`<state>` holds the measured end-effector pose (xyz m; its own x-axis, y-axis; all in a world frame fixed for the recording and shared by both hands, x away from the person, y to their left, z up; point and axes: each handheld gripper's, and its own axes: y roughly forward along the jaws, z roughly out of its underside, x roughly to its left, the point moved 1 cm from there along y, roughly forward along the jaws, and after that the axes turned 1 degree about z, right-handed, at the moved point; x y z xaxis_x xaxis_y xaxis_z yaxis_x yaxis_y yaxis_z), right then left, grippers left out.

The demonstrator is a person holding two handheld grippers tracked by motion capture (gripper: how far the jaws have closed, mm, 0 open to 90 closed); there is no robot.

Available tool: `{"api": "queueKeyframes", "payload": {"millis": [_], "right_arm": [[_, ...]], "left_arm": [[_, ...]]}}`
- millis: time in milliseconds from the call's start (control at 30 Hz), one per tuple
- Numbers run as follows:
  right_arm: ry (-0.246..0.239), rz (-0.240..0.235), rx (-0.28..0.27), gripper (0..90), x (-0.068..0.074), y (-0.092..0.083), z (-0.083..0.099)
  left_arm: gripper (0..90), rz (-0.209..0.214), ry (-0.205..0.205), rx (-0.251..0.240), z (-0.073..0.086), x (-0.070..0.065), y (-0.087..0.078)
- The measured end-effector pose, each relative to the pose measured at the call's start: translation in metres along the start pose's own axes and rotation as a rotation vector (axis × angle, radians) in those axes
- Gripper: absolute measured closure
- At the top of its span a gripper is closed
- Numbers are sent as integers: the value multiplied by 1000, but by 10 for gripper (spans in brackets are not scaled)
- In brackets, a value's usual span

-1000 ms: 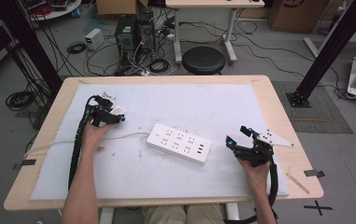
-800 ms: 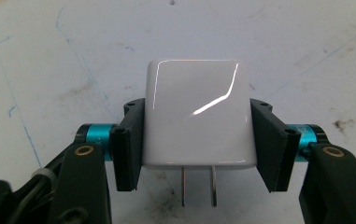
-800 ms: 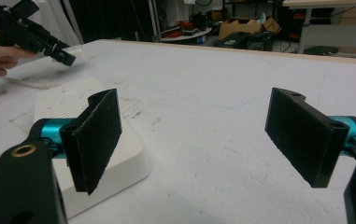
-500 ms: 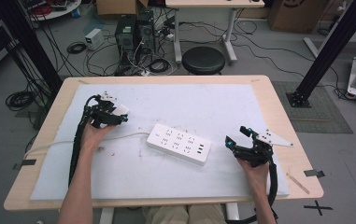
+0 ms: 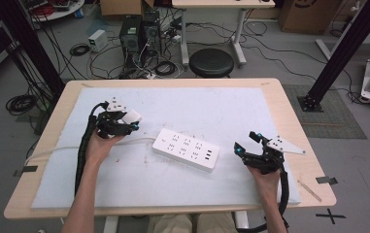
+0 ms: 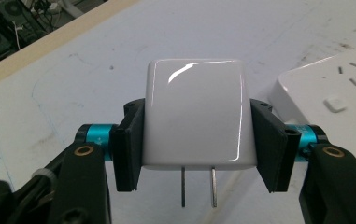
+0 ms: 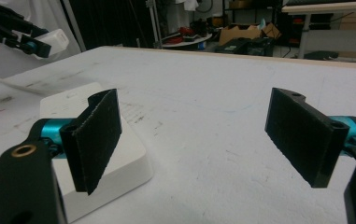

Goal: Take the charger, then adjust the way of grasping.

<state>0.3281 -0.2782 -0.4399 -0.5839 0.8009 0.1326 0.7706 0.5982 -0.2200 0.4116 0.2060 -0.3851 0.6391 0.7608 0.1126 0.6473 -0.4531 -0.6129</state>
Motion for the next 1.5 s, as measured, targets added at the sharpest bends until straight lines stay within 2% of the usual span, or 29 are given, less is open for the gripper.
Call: {"api": "queueKeyframes", "payload": {"millis": [233, 433, 467, 533, 733, 867, 967, 1100, 1167, 1200, 1400, 1433, 1500], "right_arm": [[-7, -2, 7, 191, 2, 0, 0], [-8, -2, 10, 191, 3, 0, 0], [-8, -2, 10, 191, 3, 0, 0], [-15, -7, 10, 191, 3, 1, 1], [-43, 5, 31, 191, 7, 3, 1], [-70, 21, 49, 191, 10, 4, 0], [-56, 13, 71, 191, 10, 7, -1], [-26, -20, 82, 192, 8, 7, -3], [-12, -39, 80, 192, 8, 7, -3], [44, -105, 73, 207, 9, 7, -5], [109, -223, 66, 207, 15, 11, -14], [109, -223, 66, 207, 15, 11, -14], [115, -292, 63, 207, 20, 15, -23]], "left_arm": [[424, 32, 38, -47, 0, -27, -9], [424, 41, 85, -76, -2, -52, -7], [424, 41, 85, -76, -2, -52, -7], [424, 37, 121, -91, -3, -64, -5], [424, 29, 163, -143, -5, -89, -5], [424, 8, 199, -197, -7, -107, -10], [424, -17, 247, -215, -9, -119, -11], [424, -37, 293, -235, -8, -131, -11], [424, -40, 300, -244, -8, -135, -10], [424, -53, 329, -259, -7, -142, -8], [424, -67, 390, -293, -4, -159, 0], [424, -67, 390, -293, -4, -159, 0], [424, -86, 441, -311, -4, -170, 4]]}}
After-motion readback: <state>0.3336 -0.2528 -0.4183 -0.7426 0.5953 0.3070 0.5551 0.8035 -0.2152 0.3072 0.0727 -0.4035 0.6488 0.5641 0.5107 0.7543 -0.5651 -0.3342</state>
